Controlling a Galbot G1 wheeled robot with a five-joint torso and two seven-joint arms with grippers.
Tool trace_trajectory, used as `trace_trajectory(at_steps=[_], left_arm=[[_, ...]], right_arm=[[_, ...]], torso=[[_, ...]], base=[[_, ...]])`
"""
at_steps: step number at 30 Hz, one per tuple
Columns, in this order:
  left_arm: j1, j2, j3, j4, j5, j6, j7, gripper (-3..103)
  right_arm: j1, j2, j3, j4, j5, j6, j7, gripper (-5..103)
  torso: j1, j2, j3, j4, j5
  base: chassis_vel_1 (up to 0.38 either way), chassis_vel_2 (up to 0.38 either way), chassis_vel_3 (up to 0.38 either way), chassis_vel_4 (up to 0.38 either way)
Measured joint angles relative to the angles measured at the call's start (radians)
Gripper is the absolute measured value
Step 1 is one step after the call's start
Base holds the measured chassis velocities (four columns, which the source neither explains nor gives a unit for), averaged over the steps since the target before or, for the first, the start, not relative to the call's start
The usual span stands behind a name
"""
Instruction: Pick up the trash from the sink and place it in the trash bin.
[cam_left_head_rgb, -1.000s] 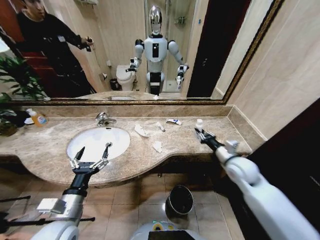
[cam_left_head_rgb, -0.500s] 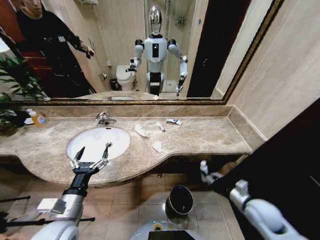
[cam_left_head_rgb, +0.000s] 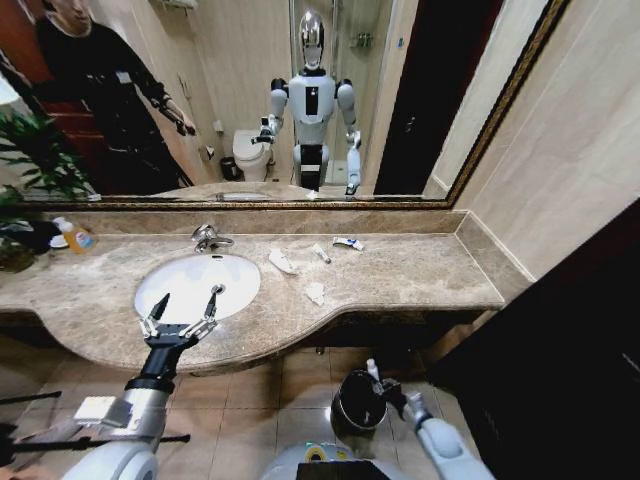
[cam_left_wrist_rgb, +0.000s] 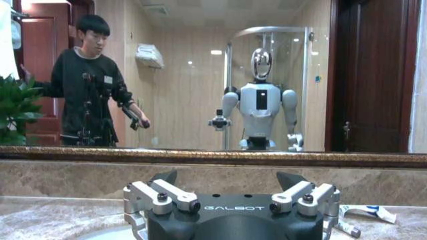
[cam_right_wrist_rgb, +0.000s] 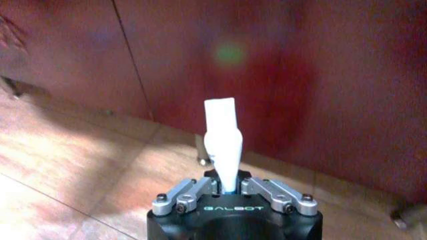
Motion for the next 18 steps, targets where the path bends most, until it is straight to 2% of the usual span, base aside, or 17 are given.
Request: trace_trajectory(at_steps=[2, 3, 5, 8, 10, 11, 13, 14, 16, 17, 18], left_arm=[[0.000, 0.000, 0.000, 0.000, 0.000, 0.000, 0.000, 100], [0.000, 0.000, 0.000, 0.000, 0.000, 0.000, 0.000, 100], [0.000, 0.000, 0.000, 0.000, 0.000, 0.000, 0.000, 100], [0.000, 0.000, 0.000, 0.000, 0.000, 0.000, 0.000, 100], [0.000, 0.000, 0.000, 0.000, 0.000, 0.000, 0.000, 100], [0.000, 0.000, 0.000, 0.000, 0.000, 0.000, 0.000, 100], [0.000, 0.000, 0.000, 0.000, 0.000, 0.000, 0.000, 100], [0.000, 0.000, 0.000, 0.000, 0.000, 0.000, 0.000, 100], [0.000, 0.000, 0.000, 0.000, 0.000, 0.000, 0.000, 100], [0.000, 0.000, 0.000, 0.000, 0.000, 0.000, 0.000, 100], [0.000, 0.000, 0.000, 0.000, 0.000, 0.000, 0.000, 100]], right_arm=[[0.009, 0.006, 0.003, -0.027, -0.021, 0.005, 0.024, 20], [0.009, 0.006, 0.003, -0.027, -0.021, 0.005, 0.024, 20], [0.009, 0.004, 0.007, -0.031, -0.030, 0.005, 0.035, 31], [0.006, -0.001, 0.008, -0.031, -0.036, 0.005, 0.039, 36], [-0.003, -0.019, 0.000, -0.028, -0.047, 0.002, 0.055, 47], [-0.003, -0.019, 0.000, -0.028, -0.047, 0.002, 0.055, 47], [-0.019, -0.035, -0.008, -0.015, -0.051, -0.006, 0.052, 58], [-0.019, -0.035, -0.008, -0.015, -0.051, -0.006, 0.052, 58], [-0.035, -0.041, -0.012, 0.000, -0.050, -0.009, 0.046, 69], [-0.035, -0.041, -0.012, 0.000, -0.050, -0.009, 0.046, 69], [-0.041, -0.042, -0.010, 0.013, -0.049, -0.007, 0.044, 74]], torso=[[0.000, 0.000, 0.000, 0.0000, -0.0001], [0.000, 0.000, 0.000, 0.0000, -0.0001], [0.000, 0.000, 0.000, -0.0001, 0.0001], [0.000, 0.000, 0.000, -0.0001, 0.0000], [0.000, 0.000, 0.000, -0.0001, 0.0001], [0.000, 0.000, 0.000, -0.0001, 0.0001], [0.000, 0.000, 0.000, -0.0001, 0.0001], [0.000, 0.000, 0.000, -0.0001, 0.0001], [0.000, 0.000, 0.000, -0.0002, 0.0003], [0.000, 0.000, 0.000, -0.0002, 0.0003], [0.000, 0.000, 0.000, -0.0002, 0.0003]], base=[[0.000, 0.000, 0.000, 0.000], [0.000, 0.000, 0.000, 0.000], [0.000, 0.000, 0.000, 0.000], [0.000, 0.000, 0.000, 0.000], [0.000, 0.000, 0.000, 0.000], [0.000, 0.000, 0.000, 0.000], [0.000, 0.000, 0.000, 0.000], [0.000, 0.000, 0.000, 0.000], [0.000, 0.000, 0.000, 0.000], [0.000, 0.000, 0.000, 0.000], [0.000, 0.000, 0.000, 0.000]])
